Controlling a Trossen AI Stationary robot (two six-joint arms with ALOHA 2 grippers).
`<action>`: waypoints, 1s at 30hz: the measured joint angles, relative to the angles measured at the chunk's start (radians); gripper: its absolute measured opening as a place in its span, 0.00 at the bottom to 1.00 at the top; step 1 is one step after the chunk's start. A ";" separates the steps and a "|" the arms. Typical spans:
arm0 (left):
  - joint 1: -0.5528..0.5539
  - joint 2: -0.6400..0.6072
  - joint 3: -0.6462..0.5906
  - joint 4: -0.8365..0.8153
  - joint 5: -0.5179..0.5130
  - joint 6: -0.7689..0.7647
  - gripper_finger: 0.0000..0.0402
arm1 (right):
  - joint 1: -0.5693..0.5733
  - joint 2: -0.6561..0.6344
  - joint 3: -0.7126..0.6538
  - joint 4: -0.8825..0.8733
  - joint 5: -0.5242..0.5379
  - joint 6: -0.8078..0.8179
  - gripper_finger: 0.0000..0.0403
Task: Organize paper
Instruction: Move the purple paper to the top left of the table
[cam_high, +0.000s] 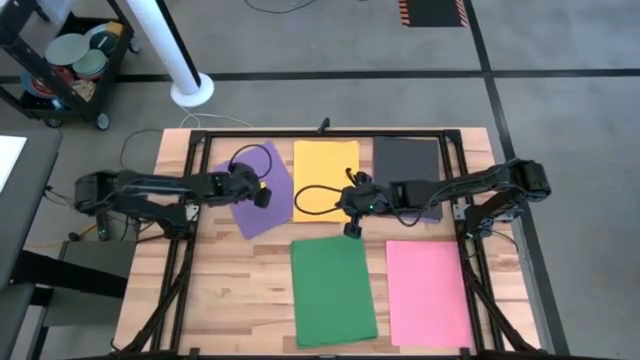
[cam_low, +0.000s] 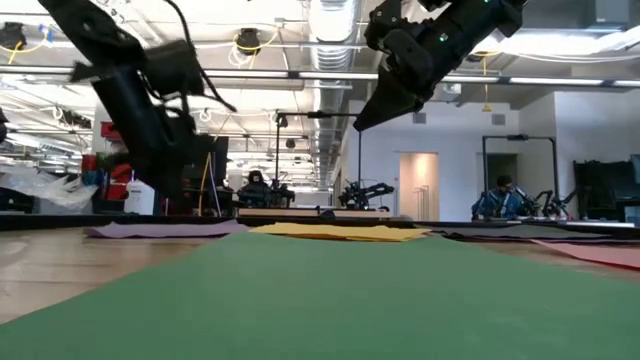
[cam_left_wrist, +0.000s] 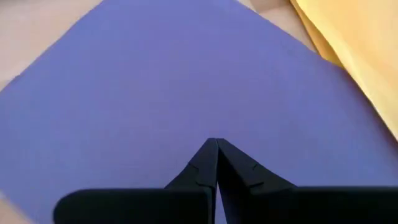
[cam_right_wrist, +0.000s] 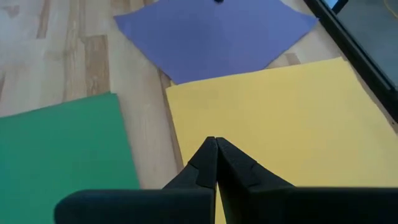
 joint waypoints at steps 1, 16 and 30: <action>0.008 0.035 0.000 0.043 0.002 0.000 0.00 | 0.002 0.000 0.000 0.000 0.013 -0.002 0.00; 0.019 0.227 0.007 0.141 0.095 0.213 0.00 | 0.036 0.000 0.000 -0.008 0.023 -0.003 0.00; 0.017 0.158 0.004 -0.093 0.113 0.464 0.00 | 0.042 0.000 0.000 -0.021 0.023 0.001 0.00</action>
